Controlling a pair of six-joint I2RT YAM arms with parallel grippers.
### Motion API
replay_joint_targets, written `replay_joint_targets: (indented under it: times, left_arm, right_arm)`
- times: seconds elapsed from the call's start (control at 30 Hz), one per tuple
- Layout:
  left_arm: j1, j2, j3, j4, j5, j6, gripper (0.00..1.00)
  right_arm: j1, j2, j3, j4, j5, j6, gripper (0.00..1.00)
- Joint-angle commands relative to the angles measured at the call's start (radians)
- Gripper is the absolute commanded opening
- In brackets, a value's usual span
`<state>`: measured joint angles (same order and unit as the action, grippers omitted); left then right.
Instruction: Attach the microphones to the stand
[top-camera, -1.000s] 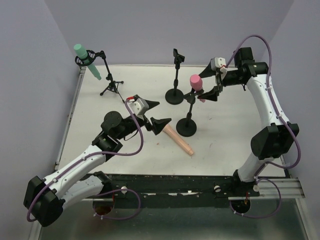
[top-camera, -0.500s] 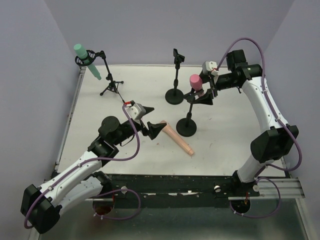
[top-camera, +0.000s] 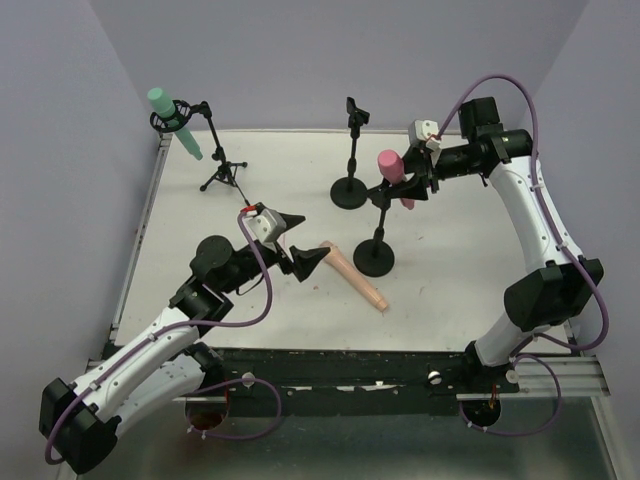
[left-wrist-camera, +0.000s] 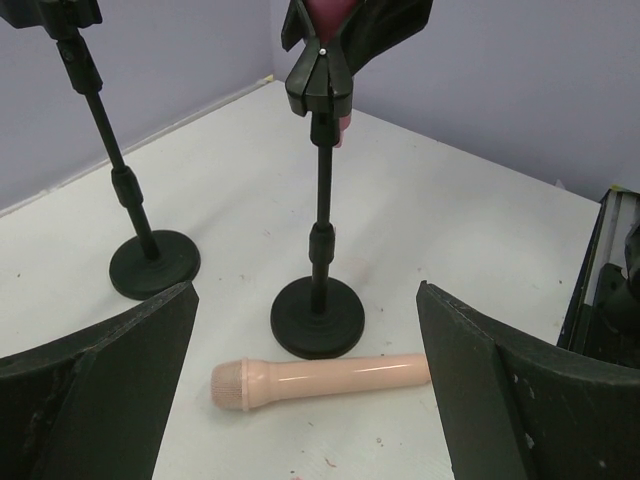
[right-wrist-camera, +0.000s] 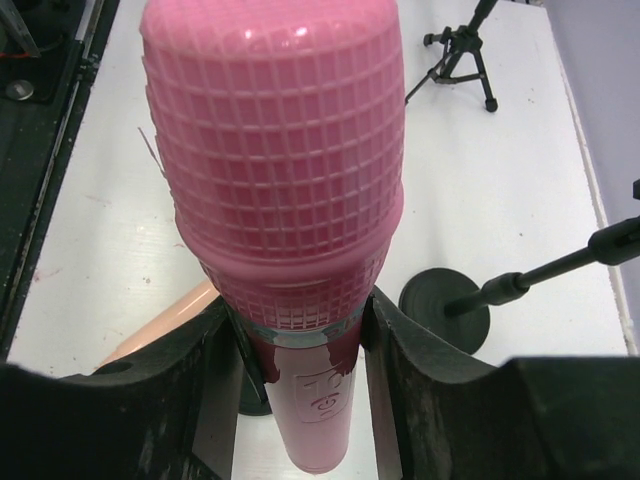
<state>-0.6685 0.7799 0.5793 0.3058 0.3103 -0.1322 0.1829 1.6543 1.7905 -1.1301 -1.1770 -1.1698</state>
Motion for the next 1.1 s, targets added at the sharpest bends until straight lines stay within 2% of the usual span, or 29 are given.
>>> replay_joint_targets:
  times: [0.0,0.13,0.27,0.5,0.63,0.9,0.97,1.07]
  left_arm:
    - [0.004,-0.028,-0.012,-0.01,-0.007,-0.004,0.98]
    - [0.004,-0.048,-0.022,-0.014,-0.007,-0.007,0.98]
    - [0.004,-0.064,-0.039,-0.01,-0.013,-0.015,0.98]
    - [0.004,-0.064,-0.059,0.024,-0.011,-0.066,0.98]
    - [0.004,-0.062,-0.073,0.032,-0.04,-0.11,0.98]
    - [0.004,-0.038,-0.095,0.052,-0.079,-0.195,0.98]
    - [0.006,-0.036,-0.091,0.05,-0.076,-0.198,0.98]
    - [0.007,-0.033,-0.091,0.049,-0.074,-0.196,0.99]
  right_arm:
    - [-0.023,-0.04,0.017,0.048,0.004,0.064,0.31]
    - [-0.135,-0.057,0.02,0.257,0.03,0.289,0.25]
    - [-0.224,-0.125,-0.121,0.698,0.211,0.609,0.24]
    - [-0.27,-0.079,-0.154,1.005,0.611,0.785,0.24]
    - [-0.298,-0.031,-0.141,1.09,0.727,0.805,0.25]
    - [-0.33,0.033,-0.172,1.104,0.715,0.822,0.3]
    - [-0.332,0.03,-0.193,1.112,0.721,0.82,0.37]
    - [-0.335,0.018,-0.22,1.112,0.7,0.82,0.59]
